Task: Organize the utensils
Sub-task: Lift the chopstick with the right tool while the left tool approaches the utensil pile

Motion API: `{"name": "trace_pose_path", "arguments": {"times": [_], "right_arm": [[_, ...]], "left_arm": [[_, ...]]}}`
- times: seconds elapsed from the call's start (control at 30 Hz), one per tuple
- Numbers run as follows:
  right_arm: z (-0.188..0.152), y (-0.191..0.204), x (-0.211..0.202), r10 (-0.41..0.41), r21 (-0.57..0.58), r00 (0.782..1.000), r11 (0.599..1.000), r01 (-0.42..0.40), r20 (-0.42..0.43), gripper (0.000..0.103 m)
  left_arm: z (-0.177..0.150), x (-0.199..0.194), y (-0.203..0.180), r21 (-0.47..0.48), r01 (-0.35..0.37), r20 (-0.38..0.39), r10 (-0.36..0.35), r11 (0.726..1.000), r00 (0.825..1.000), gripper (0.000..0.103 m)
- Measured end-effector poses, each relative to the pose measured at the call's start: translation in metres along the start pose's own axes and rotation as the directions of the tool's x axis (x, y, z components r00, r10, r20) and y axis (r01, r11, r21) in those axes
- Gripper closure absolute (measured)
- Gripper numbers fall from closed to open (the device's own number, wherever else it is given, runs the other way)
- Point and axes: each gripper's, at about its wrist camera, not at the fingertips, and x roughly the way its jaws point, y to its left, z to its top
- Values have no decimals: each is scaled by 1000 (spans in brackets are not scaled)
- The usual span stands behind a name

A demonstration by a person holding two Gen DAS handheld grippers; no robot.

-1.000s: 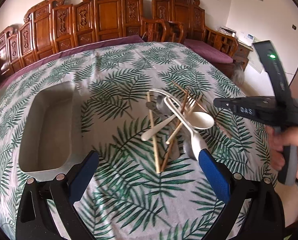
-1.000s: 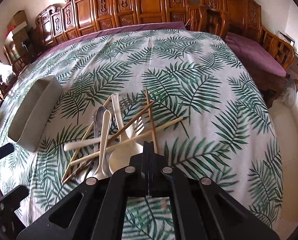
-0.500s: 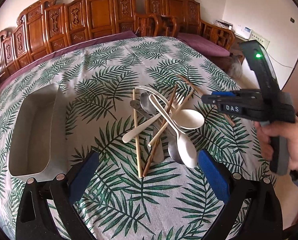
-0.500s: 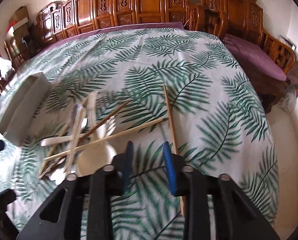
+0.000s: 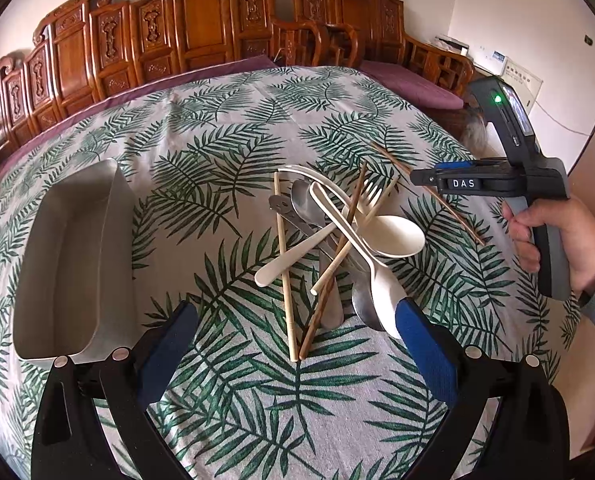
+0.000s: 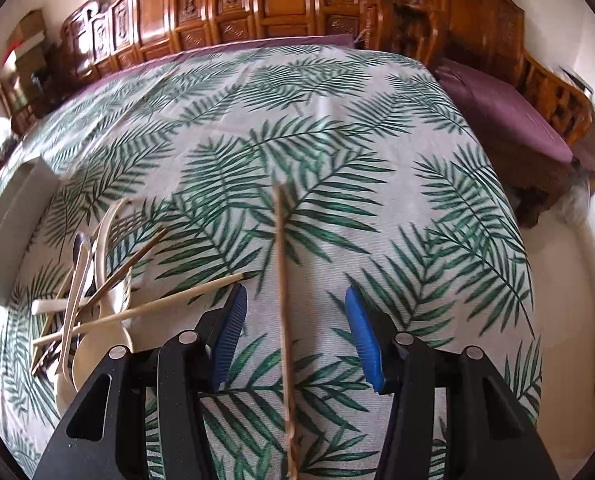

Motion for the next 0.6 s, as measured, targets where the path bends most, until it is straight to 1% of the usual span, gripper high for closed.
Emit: {"name": "trace_pose_path", "arguments": {"times": [0.03, 0.07, 0.1, 0.13, 0.17, 0.2, 0.23, 0.3, 0.33, 0.4, 0.47, 0.5, 0.57, 0.6], "right_arm": [[0, 3, 2, -14, -15, 1000, 1000, 14, -10, 64], [-1, 5, 4, -27, -28, 999, 999, 26, -25, 73], [-1, 6, 5, -30, -33, 999, 999, 29, -27, 79], [-2, 5, 5, -30, -29, 999, 999, 30, -29, 80], [-2, 3, 5, -33, -19, 999, 999, 32, -34, 84], [-3, 0, 4, -32, -6, 999, 999, 32, -41, 94], [-4, -3, 4, -34, 2, 998, 999, 34, -46, 96], [-8, -6, 1, -30, 10, 998, 999, 31, -55, 97], [-11, -6, -1, -29, 14, 998, 999, 30, -57, 97], [-19, -7, -5, -30, 22, 998, 999, 31, -59, 97], [-26, -6, -10, -30, 21, 998, 999, 31, -56, 97], [-29, -6, -11, -30, 21, 998, 999, 31, -55, 97], [-34, -6, -14, -28, 23, 998, 999, 29, -47, 97], [-36, -5, -15, -30, 21, 999, 999, 31, -41, 97]], "left_arm": [[0, 2, 0, -4, 6, -3, -6, 1000, 1000, 7], [0, 4, -1, -6, 10, -4, -10, 1000, 1000, 11], [0, 7, -3, -4, 14, -7, -14, 1000, 1000, 13], [1, 9, -5, -3, 14, -10, -14, 1000, 1000, 17], [3, 11, -7, -3, 21, -13, -21, 1000, 1000, 20], [5, 13, -8, -5, 31, -13, -31, 1000, 999, 21], [6, 14, -10, -9, 44, -13, -44, 999, 999, 24], [12, 19, -14, -23, 79, -20, -80, 997, 997, 29], [14, 21, -16, -29, 93, -26, -94, 995, 995, 33], [19, 27, -21, -40, 113, -38, -115, 993, 993, 39], [22, 34, -27, -40, 130, -52, -132, 991, 990, 47], [23, 37, -30, -41, 132, -58, -135, 990, 989, 49], [23, 44, -38, -38, 143, -74, -146, 989, 986, 63], [23, 46, -40, -37, 146, -81, -148, 989, 986, 66]]}}
